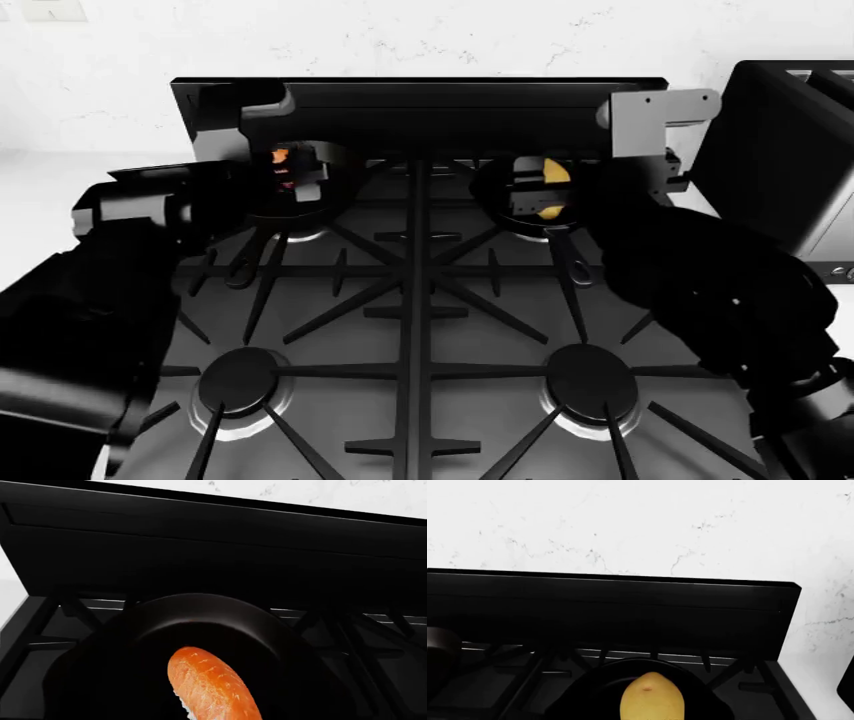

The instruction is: Place both pans onto different burners. Then place the potato and the sushi on different pans.

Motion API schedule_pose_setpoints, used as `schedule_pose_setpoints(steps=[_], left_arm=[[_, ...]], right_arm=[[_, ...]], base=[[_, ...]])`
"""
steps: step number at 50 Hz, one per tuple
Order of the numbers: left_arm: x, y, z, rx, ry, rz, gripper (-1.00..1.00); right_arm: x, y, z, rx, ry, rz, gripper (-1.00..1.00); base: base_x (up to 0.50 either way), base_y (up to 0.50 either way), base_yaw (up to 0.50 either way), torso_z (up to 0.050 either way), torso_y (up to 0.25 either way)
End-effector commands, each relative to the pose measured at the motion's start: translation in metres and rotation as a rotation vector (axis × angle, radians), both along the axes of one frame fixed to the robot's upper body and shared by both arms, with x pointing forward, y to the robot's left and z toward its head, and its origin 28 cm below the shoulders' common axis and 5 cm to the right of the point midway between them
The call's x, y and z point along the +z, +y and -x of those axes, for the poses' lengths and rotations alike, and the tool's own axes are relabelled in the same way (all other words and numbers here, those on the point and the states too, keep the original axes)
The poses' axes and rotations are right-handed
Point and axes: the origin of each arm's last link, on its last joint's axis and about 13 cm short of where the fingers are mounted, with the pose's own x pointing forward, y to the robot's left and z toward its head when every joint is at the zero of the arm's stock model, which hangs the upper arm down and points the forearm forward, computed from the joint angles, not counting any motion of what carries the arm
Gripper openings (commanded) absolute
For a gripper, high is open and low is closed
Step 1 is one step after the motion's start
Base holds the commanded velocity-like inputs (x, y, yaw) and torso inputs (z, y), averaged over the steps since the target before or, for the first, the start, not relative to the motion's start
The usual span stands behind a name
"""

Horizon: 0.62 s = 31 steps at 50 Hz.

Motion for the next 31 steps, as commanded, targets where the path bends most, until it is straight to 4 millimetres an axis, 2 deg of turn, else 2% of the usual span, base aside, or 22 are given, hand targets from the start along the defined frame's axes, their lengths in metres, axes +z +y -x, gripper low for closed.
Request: schedule_pose_setpoints(steps=[1,15,22,31], left_arm=[[0.002,-0.001,-0.001,0.001,-0.012,0.018,1.0],[0.023,0.001,-0.002,-0.013,-0.092,0.034,1.0],[0.034,0.003,0.023,-0.032,-0.156,0.054,1.0],[0.04,0.006,0.057,-0.062,-0.214,0.062,1.0]], right_arm=[[-0.003,0.0,-0.001,0.0,0.006,-0.002,1.0],[-0.001,-0.003,0.002,-0.004,-0.001,-0.012,1.0],[0.004,-0.005,0.011,-0.004,-0.024,-0.025,1.0],[0.021,-0.007,0.036,-0.004,-0.09,-0.032,1.0]], base=[[0.0,0.0,0.0,0.0,0.0],[0.0,0.0,0.0,0.0,0.0],[0.0,0.0,0.0,0.0,0.0],[0.0,0.0,0.0,0.0,0.0]])
